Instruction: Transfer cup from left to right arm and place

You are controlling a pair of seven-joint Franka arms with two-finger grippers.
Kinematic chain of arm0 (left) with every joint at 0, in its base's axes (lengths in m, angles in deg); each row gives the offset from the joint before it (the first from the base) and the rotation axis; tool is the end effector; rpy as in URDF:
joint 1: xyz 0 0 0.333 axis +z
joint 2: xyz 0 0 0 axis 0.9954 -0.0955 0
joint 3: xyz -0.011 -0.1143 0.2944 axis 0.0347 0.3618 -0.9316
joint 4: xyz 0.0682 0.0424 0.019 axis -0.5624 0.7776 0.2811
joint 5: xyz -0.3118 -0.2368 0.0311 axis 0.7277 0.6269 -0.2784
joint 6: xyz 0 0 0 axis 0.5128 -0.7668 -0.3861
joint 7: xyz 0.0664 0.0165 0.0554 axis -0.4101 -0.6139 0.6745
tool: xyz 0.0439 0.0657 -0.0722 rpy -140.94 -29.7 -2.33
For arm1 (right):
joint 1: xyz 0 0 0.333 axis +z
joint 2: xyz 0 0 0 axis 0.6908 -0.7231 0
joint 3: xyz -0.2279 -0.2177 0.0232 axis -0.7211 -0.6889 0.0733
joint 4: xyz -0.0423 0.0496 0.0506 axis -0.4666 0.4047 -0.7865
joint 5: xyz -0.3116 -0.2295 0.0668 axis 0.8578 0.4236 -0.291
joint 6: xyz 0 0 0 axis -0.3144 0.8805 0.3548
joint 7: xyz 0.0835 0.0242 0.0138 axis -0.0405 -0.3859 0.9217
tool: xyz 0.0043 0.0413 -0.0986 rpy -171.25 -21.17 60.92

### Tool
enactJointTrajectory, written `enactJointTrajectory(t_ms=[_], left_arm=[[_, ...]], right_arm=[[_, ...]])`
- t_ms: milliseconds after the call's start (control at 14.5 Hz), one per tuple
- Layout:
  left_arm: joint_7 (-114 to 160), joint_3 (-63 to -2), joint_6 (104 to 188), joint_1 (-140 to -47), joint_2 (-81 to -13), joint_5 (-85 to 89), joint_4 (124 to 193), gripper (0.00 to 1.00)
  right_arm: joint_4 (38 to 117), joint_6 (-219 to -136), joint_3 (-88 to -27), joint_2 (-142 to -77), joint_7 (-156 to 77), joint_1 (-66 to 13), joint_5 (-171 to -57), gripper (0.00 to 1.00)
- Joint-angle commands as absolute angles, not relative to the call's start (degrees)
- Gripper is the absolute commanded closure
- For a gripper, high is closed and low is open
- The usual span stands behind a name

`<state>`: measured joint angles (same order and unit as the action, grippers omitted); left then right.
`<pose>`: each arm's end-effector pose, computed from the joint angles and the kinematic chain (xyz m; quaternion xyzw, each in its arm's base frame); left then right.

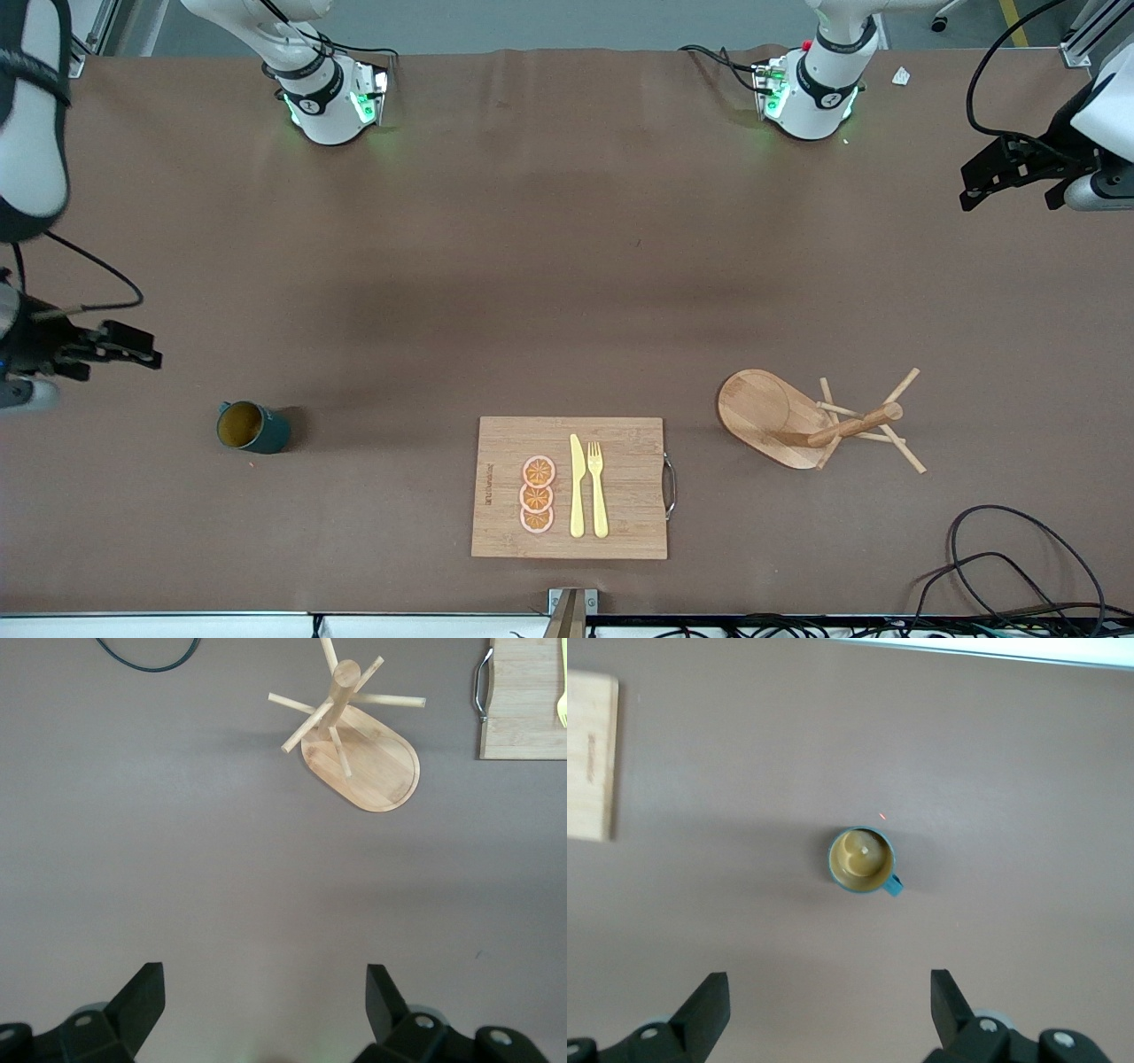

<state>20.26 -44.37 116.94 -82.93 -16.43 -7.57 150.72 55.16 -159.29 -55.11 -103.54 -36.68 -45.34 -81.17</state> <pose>0.5218 -0.0439 0.6542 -0.9999 0.0058 -0.0087 0.0118 0.6559 -0.0417 0.5610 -0.9989 -0.0267 -0.0284 0.0246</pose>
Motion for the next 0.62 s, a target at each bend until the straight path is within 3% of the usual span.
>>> enactJointTrajectory(t_ms=[0, 551], left_arm=[[19.21, -44.49, 116.52, -82.76, -15.34, -7.12, 150.82, 0.0], [18.78, -44.49, 115.99, -82.76, -15.25, -7.12, 150.82, 0.0]], right_arm=[[57.73, -157.31, -54.78, -96.89, -46.67, -45.8, -80.4, 0.0], [60.87, -151.49, -54.69, -87.3, -48.82, -45.8, -80.05, 0.0]])
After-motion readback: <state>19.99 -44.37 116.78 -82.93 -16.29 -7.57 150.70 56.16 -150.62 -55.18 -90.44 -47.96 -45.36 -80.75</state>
